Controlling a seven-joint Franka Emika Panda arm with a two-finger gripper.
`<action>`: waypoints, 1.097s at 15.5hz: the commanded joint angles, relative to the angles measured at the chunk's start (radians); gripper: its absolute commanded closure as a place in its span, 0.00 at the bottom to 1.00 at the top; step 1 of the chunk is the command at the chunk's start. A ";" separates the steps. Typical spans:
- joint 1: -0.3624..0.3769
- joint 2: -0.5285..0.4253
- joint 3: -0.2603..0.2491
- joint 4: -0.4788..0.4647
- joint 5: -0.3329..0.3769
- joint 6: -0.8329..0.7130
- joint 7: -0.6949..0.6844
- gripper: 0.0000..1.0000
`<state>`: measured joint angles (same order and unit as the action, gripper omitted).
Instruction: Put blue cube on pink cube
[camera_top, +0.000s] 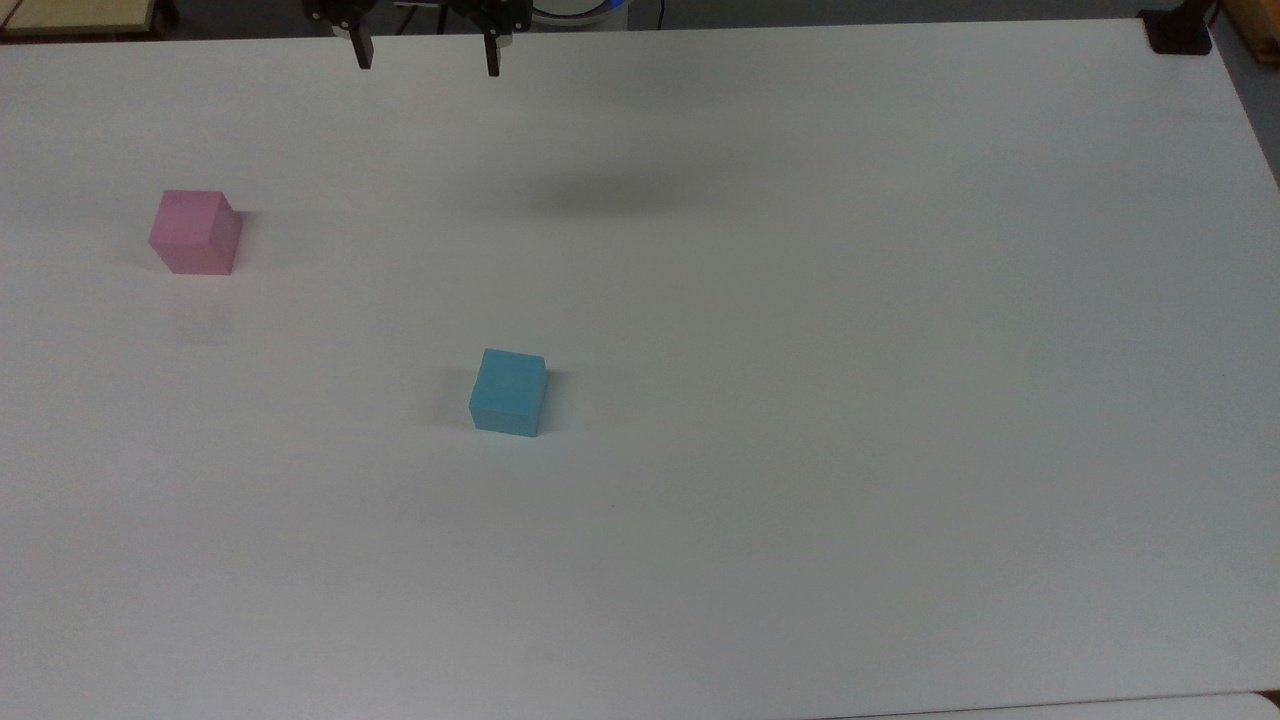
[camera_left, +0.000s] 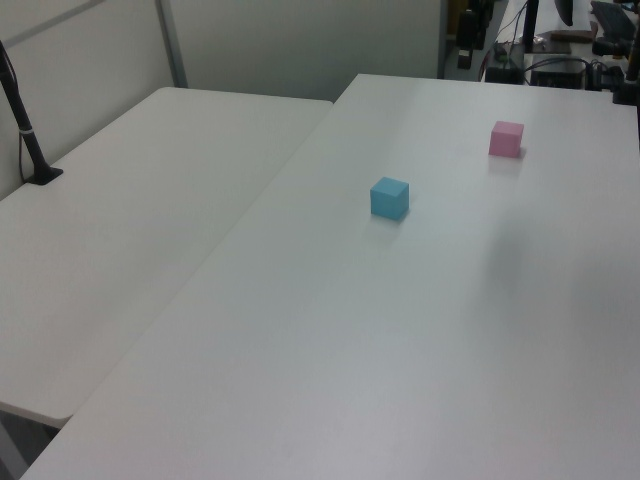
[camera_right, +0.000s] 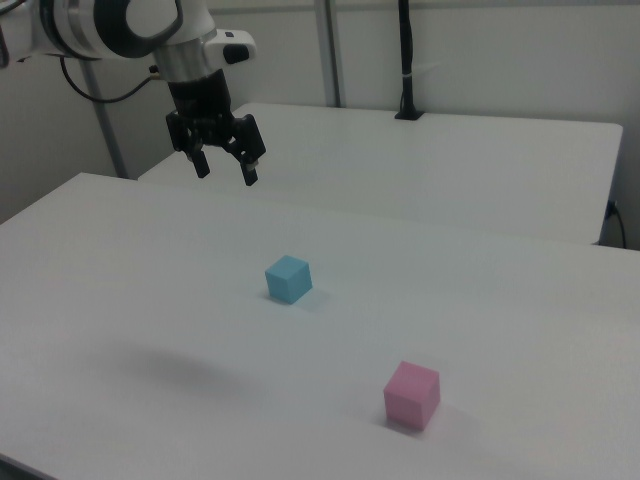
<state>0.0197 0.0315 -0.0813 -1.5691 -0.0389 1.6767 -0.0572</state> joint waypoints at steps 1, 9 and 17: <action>0.017 -0.013 -0.008 -0.008 -0.006 -0.047 -0.004 0.00; 0.022 0.031 -0.005 -0.008 0.011 -0.052 -0.001 0.00; 0.034 0.137 -0.005 -0.046 0.142 0.248 0.123 0.00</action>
<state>0.0321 0.1318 -0.0779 -1.5967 0.0724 1.8190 -0.0175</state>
